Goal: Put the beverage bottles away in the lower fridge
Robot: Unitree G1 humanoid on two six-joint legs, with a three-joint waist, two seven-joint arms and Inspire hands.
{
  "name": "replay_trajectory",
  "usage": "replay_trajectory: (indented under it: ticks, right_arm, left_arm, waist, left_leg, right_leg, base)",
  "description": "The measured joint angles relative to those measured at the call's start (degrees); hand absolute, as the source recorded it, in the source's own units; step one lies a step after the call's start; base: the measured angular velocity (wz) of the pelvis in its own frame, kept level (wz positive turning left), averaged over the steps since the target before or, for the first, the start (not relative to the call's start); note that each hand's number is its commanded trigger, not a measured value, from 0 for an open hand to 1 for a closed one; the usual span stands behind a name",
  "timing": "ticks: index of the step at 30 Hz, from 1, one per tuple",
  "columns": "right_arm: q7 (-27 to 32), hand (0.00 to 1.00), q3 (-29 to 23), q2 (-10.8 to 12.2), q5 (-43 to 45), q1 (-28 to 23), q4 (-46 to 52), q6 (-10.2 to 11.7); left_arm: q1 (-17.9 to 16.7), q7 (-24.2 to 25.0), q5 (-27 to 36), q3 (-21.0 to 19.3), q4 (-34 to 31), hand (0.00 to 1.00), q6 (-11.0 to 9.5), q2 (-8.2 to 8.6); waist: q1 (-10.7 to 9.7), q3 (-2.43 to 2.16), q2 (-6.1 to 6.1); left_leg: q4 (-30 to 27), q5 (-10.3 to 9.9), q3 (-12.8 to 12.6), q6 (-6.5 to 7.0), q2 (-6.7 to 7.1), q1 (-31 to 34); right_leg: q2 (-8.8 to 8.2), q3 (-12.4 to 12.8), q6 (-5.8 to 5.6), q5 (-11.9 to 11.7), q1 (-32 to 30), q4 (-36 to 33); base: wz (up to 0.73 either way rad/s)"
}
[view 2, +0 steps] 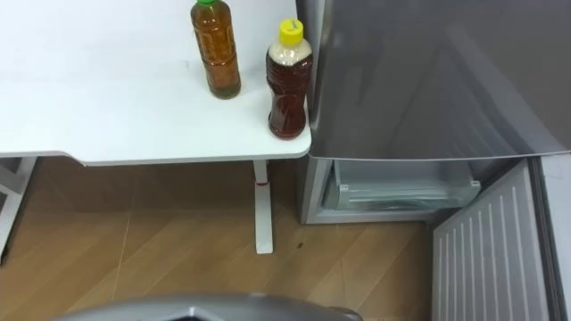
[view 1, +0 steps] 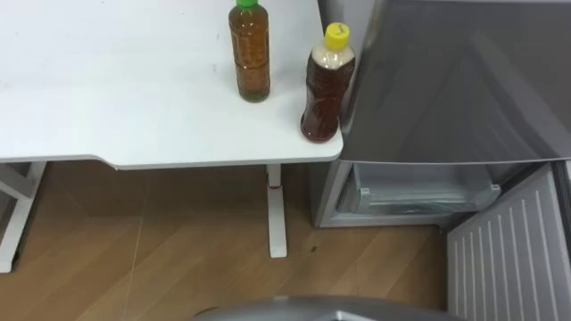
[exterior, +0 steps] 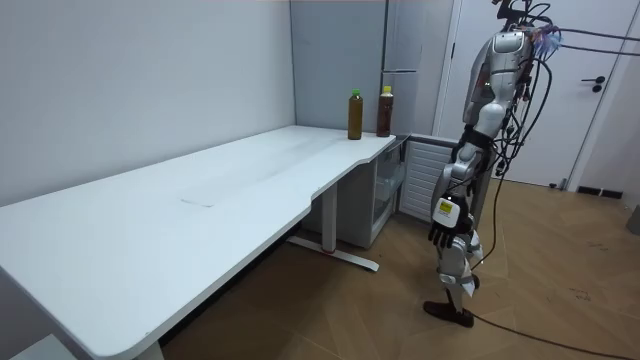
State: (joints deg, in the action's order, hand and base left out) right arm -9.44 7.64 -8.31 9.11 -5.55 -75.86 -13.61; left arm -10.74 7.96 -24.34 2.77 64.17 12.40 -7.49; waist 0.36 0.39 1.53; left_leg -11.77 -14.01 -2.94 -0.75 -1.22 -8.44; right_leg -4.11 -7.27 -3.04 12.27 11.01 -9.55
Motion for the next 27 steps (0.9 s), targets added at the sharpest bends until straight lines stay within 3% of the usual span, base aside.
replay_trajectory:
  ticks: [27]
  right_arm:
    - [0.62, 0.00, -0.02, -0.04, -0.04, -0.07, -0.26, -0.16]
  left_arm:
    - [-0.15, -0.44, 0.10, -0.92, 0.13, 0.00, 0.11, 0.05]
  waist:
    - [0.00, -0.01, 0.05]
  left_leg:
    - [0.00, 0.00, 0.02, 0.00, 0.04, -0.07]
  right_leg:
    - [-0.04, -0.03, -0.05, 0.12, 0.04, -0.01]
  base:
    - [0.00]
